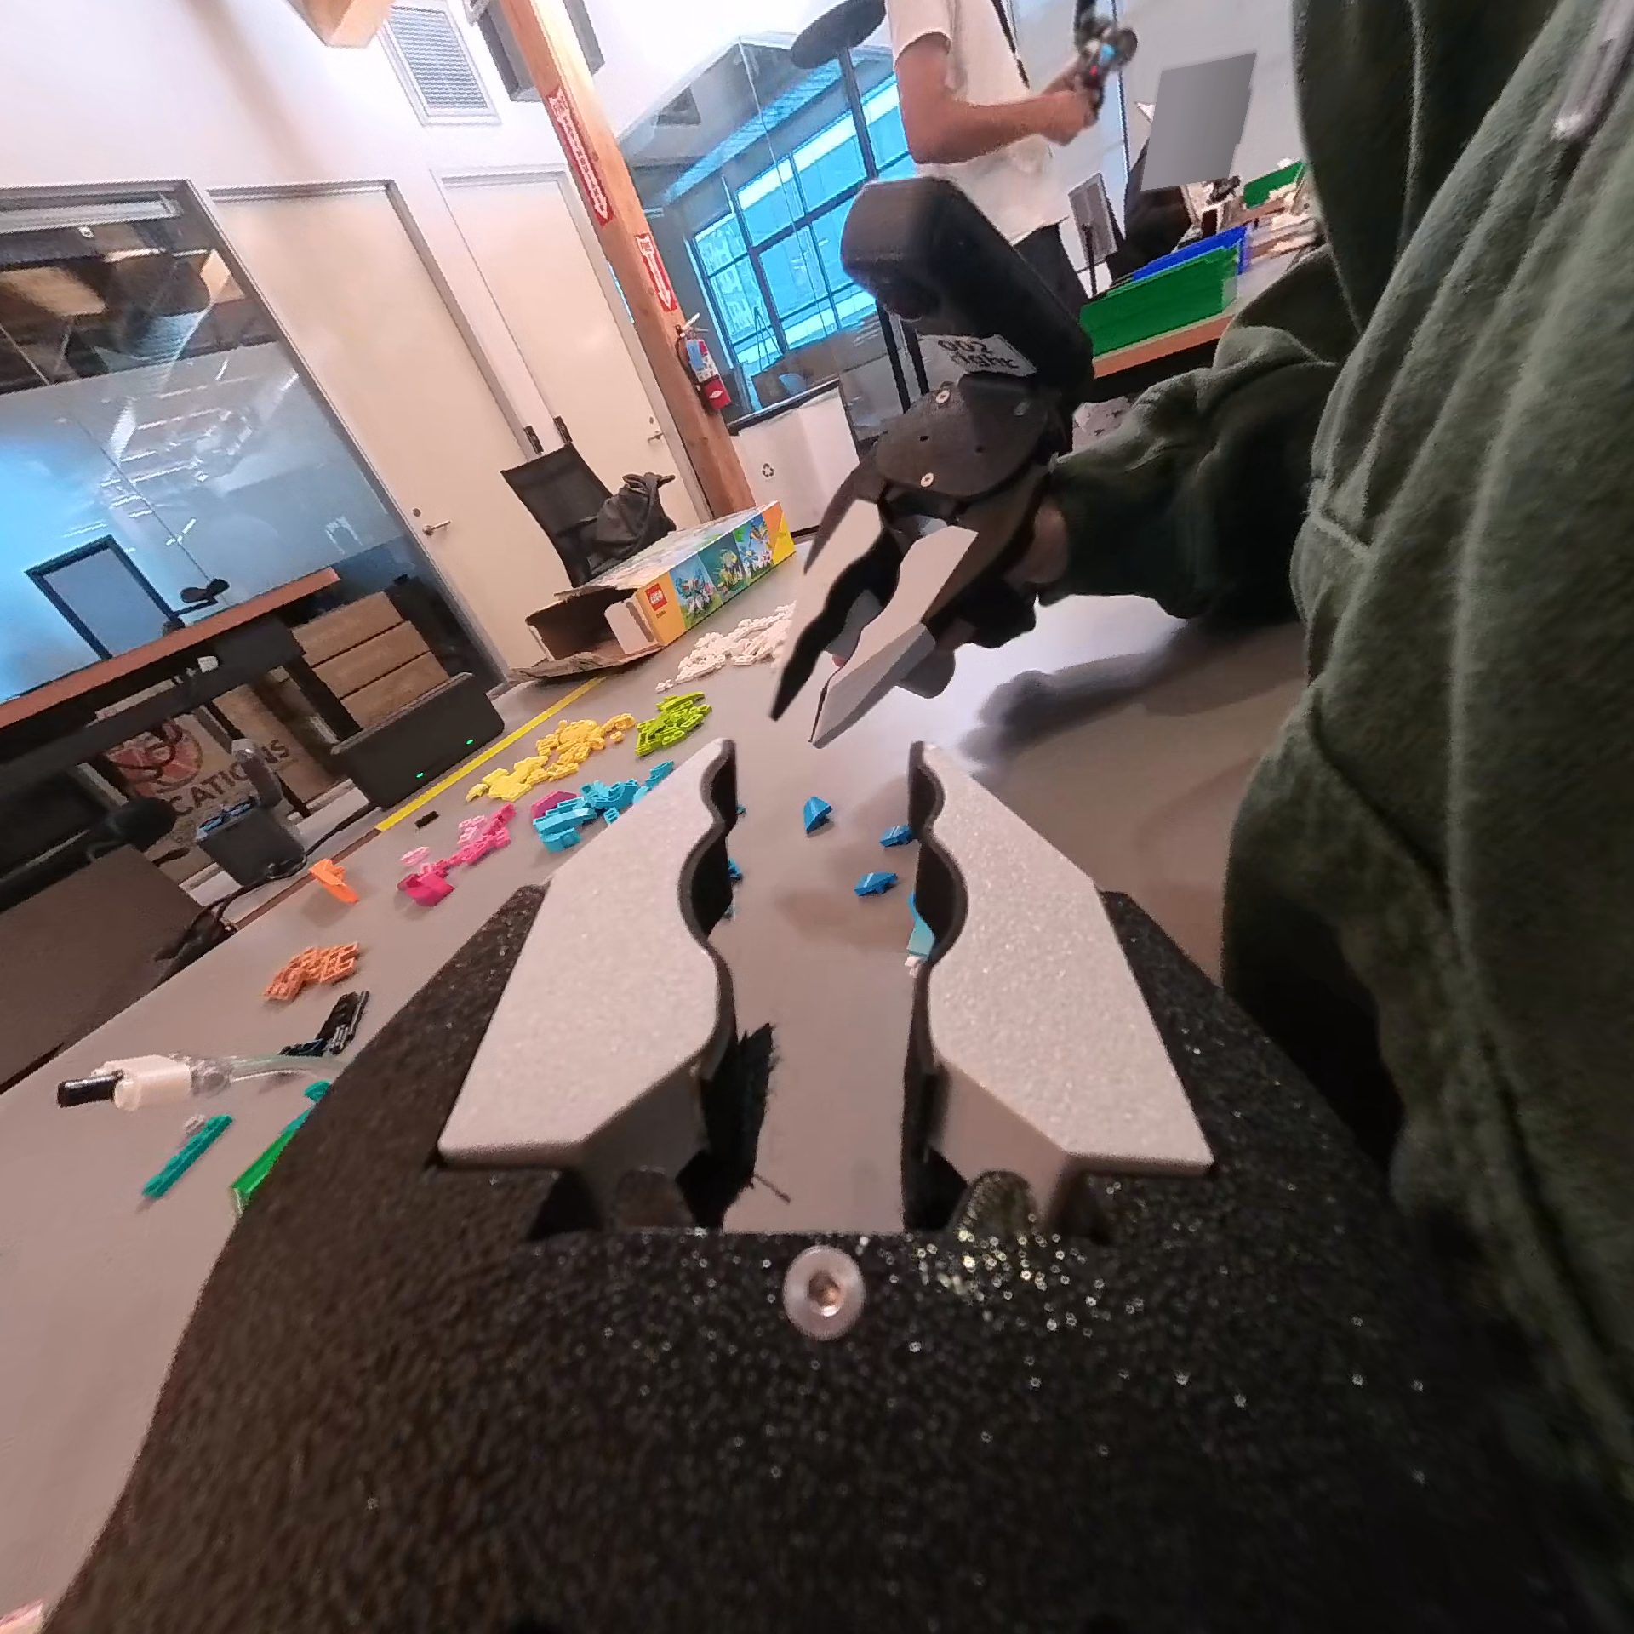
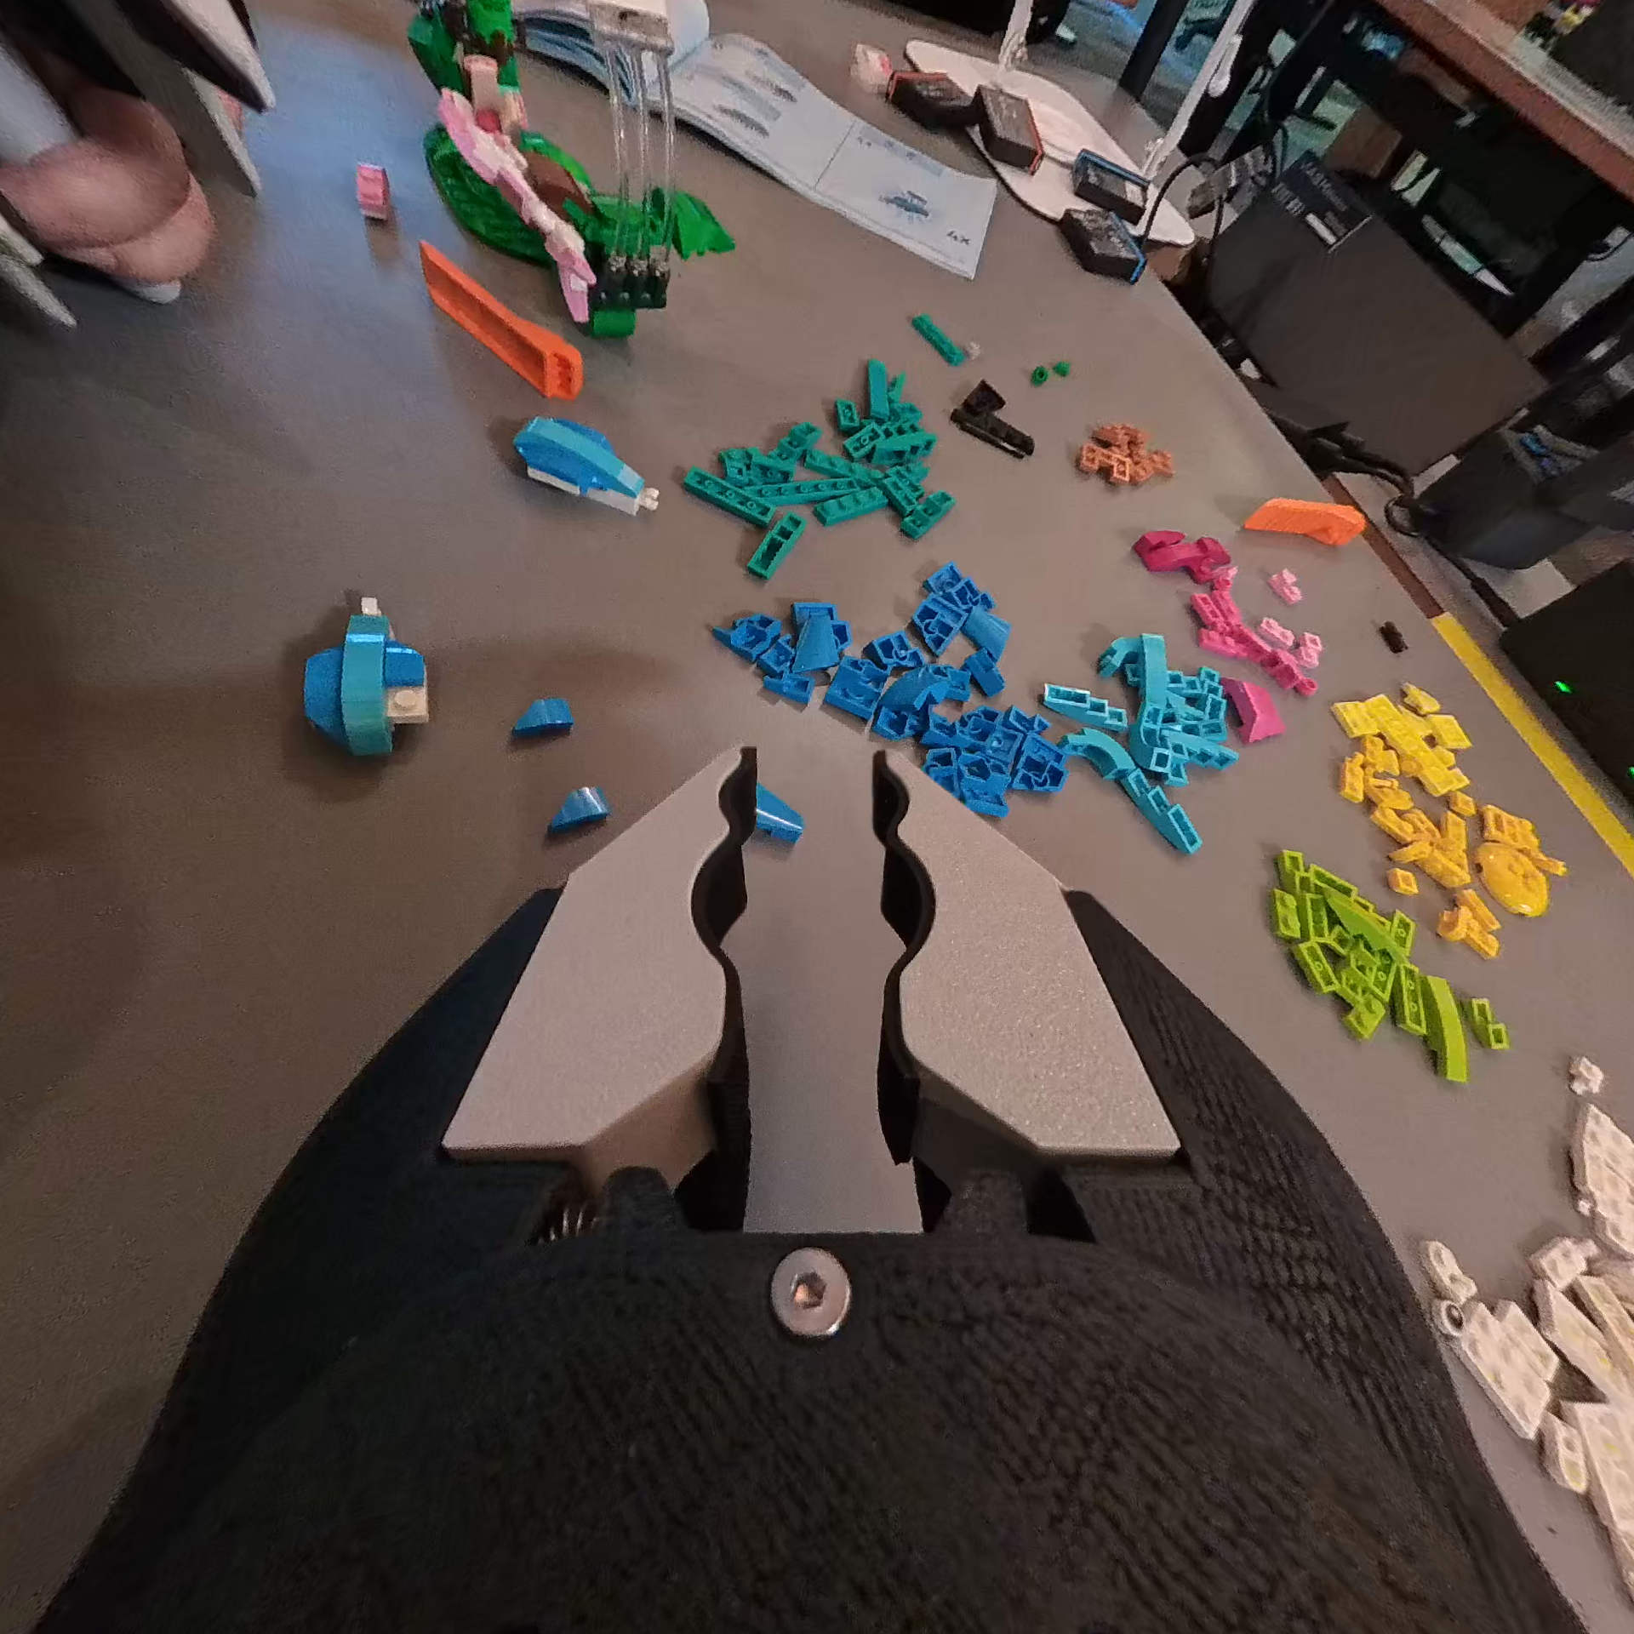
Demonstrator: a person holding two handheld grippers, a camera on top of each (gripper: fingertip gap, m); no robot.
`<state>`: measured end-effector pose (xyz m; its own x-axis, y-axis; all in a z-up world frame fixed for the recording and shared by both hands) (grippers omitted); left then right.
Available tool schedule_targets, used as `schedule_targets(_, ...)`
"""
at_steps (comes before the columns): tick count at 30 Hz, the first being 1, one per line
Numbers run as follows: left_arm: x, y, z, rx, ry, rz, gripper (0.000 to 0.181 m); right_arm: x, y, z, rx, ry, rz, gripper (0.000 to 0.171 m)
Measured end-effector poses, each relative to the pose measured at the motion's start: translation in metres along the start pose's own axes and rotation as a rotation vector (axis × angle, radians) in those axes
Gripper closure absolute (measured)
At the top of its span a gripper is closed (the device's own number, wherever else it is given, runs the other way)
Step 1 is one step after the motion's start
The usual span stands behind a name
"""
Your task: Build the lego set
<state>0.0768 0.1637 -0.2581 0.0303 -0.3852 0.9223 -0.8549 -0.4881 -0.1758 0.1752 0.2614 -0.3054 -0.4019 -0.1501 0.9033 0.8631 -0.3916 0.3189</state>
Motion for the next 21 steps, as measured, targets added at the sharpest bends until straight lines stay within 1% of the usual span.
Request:
schedule_targets(2,0.000,0.000,-0.001,0.003,0.006,-0.001,0.147,-0.004,0.001,-0.002,0.026,-0.021,-0.024,0.149)
schedule_targets(5,0.000,0.000,-0.003,0.010,0.019,0.004,0.148,-0.010,0.000,-0.012,0.115,-0.115,-0.060,0.150)
schedule_targets(8,0.001,0.001,-0.004,0.015,0.029,0.011,0.148,-0.008,-0.001,-0.019,0.158,-0.184,-0.032,0.161)
schedule_targets(12,0.001,0.001,-0.004,0.013,0.025,0.010,0.149,-0.021,-0.004,-0.019,0.156,-0.212,-0.118,0.158)
schedule_targets(15,0.000,0.000,-0.002,0.009,0.012,0.002,0.149,-0.026,-0.005,-0.021,0.170,-0.223,-0.144,0.156)
schedule_targets(18,-0.001,0.000,-0.002,0.009,0.003,-0.005,0.149,-0.026,-0.005,-0.010,0.142,-0.193,-0.155,0.155)
schedule_targets(21,-0.001,-0.001,-0.002,0.012,0.002,-0.006,0.149,-0.024,-0.008,0.017,0.102,-0.158,-0.164,0.155)
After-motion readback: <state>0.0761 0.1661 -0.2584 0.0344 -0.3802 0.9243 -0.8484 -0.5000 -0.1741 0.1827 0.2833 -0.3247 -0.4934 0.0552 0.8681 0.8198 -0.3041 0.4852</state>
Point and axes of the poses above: each gripper's, where its closed fingertips meet, y back along the fingers, x out of its top, z = x × y across the jaws, the point moved 1 cm from there along y, back along the fingers, and after that the axes turned 10 degrees about z, right-handed, at the moved point
